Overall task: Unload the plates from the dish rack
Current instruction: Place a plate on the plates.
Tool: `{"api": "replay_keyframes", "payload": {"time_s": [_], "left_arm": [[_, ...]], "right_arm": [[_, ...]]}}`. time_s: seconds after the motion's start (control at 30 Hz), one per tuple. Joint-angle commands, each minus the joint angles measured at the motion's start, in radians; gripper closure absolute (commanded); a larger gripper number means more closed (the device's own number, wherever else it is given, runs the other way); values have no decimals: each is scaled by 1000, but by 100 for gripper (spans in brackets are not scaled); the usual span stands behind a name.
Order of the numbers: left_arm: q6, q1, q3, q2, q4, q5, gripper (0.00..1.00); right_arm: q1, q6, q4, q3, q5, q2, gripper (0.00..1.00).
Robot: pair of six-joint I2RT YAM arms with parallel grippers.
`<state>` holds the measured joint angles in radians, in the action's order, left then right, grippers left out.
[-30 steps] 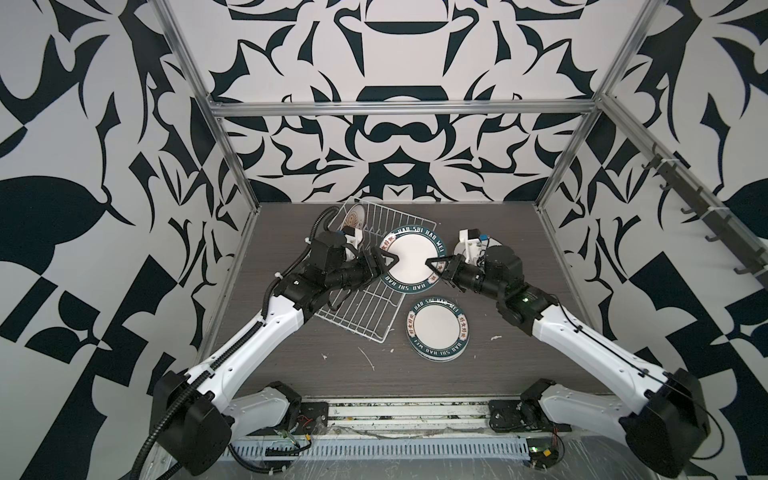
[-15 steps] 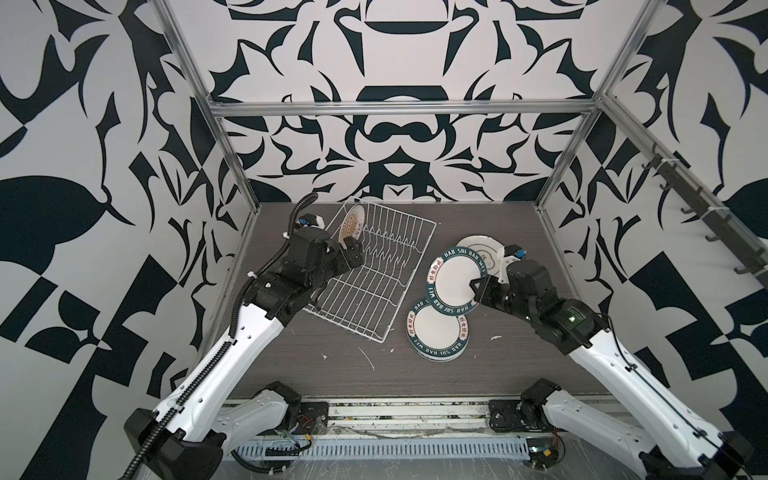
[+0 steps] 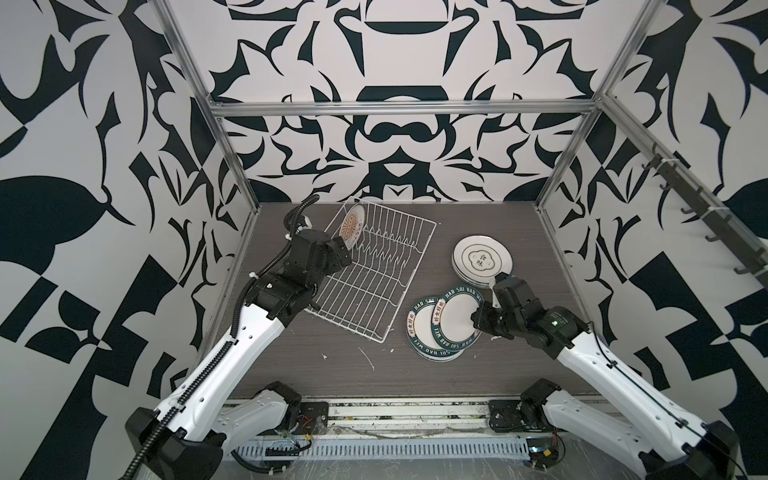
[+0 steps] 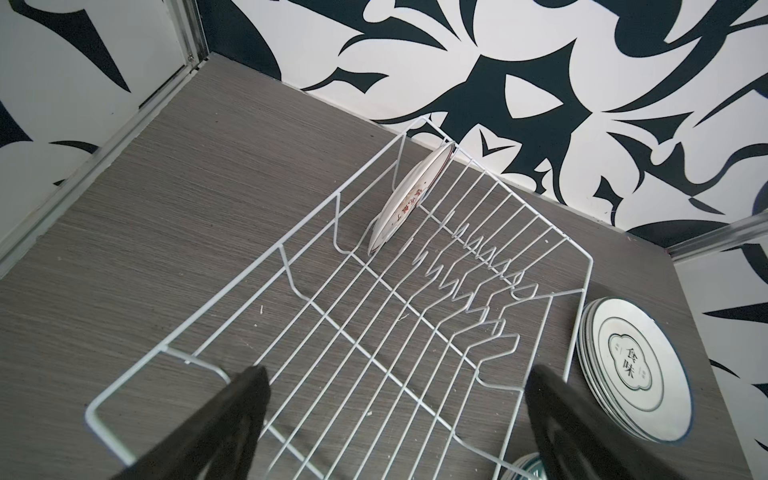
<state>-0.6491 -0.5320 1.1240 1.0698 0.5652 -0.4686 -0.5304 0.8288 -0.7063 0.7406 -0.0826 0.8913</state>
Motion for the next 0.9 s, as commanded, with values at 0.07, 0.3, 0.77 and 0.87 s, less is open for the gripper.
{"api": "replay_keyframes", "payload": {"time_s": [0.07,0.3,0.77,0.87], "left_arm": [[12,2,-16,-10,2,-14,1],[28,3,-53,-38,-26,-20,1],[39,3,-85,-36,-65,-7,1],[42,2,-89,-34,-70,-8,1]], "right_arm": [[2,36,66,-20,-59,20,100],[3,46,75,-60,-89,29,100],[1,41,61,-71,-108,64,79],[2,41,66,-70,-111,73,77]]}}
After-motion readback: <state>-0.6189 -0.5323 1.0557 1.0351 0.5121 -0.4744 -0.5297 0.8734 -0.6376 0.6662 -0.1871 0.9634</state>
